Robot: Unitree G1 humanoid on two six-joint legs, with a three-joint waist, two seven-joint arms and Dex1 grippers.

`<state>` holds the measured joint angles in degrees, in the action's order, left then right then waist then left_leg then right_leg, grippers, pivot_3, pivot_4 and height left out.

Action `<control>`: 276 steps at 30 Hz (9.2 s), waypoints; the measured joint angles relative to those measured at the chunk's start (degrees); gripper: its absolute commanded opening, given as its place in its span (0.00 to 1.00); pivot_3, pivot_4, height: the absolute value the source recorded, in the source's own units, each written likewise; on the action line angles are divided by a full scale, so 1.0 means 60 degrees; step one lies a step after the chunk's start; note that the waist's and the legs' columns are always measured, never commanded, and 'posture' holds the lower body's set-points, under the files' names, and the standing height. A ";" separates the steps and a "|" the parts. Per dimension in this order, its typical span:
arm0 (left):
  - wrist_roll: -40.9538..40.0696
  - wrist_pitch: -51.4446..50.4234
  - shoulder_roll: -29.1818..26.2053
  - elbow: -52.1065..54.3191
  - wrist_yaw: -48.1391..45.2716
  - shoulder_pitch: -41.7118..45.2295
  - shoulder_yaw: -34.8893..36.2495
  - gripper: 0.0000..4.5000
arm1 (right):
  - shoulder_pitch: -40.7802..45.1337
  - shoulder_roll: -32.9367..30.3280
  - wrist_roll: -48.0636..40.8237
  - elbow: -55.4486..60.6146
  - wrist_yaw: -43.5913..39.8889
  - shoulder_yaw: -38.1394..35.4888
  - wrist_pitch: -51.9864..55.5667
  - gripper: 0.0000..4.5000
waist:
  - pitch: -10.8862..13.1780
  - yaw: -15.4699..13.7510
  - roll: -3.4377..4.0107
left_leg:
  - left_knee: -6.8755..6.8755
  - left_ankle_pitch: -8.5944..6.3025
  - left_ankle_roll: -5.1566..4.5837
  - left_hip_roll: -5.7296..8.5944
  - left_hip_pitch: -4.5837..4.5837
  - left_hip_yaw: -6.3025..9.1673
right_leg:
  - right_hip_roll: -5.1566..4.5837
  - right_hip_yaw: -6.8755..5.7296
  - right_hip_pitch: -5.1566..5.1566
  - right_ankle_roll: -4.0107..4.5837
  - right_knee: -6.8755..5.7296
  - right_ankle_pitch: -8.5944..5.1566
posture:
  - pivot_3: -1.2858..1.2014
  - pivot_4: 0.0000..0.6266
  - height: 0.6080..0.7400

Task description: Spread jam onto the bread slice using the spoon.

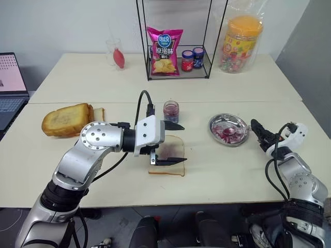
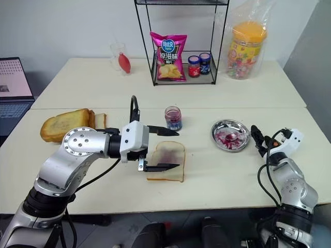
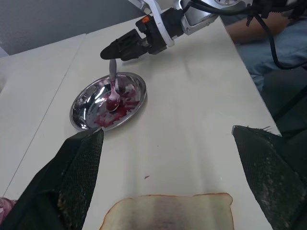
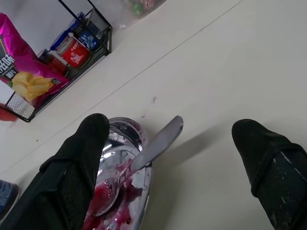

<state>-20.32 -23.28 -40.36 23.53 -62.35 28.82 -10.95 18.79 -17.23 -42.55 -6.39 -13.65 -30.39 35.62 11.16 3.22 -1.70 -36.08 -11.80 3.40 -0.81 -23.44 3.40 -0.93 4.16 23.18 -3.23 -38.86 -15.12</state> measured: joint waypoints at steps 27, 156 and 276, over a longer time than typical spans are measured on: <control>0.0262 0.0242 0.0000 -0.0378 0.0078 -0.0197 0.0001 1.00 | 0.0799 0.0105 -0.0644 -0.1498 -0.0303 -0.0263 -0.0001 0.10 | 0.0000 0.0006 0.0000 | 0.0002 0.0000 0.0000 0.0000 0.0000 -0.0001 | 0.0000 0.0001 0.0000 -0.0002 0.0003 -0.0001 | 0.52 0.24 1.00; 0.0022 -0.0787 0.0276 -0.0818 0.3814 -0.2628 0.2984 1.00 | 0.7495 0.1965 0.2049 -0.5879 -0.2241 0.1963 0.0528 0.00 | 0.0025 0.0031 0.0026 | 0.0021 -0.0002 0.0002 -0.0009 -0.0052 0.0011 | -0.0001 -0.0024 0.0063 0.0049 0.0002 0.0031 | 0.52 0.24 1.00; 0.0455 0.1685 -0.0738 0.0122 0.1727 -0.6553 0.3319 1.00 | 0.2217 0.0021 0.3689 0.2809 -0.3918 0.7419 -0.0780 0.00 | 0.0022 0.0002 0.0021 | 0.0028 -0.0003 0.0003 -0.0033 -0.0068 0.0000 | 0.0004 -0.0025 0.0092 0.0037 0.0004 -0.0020 | 0.52 0.24 1.00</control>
<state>-17.59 -13.17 -44.79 24.26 -51.99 -10.49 8.97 32.10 -17.10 -20.41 10.47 -37.16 14.12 30.94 11.30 3.23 -1.57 -35.91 -11.82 3.42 -1.01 -23.84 3.39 -0.91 4.02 23.73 -3.01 -38.84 -15.24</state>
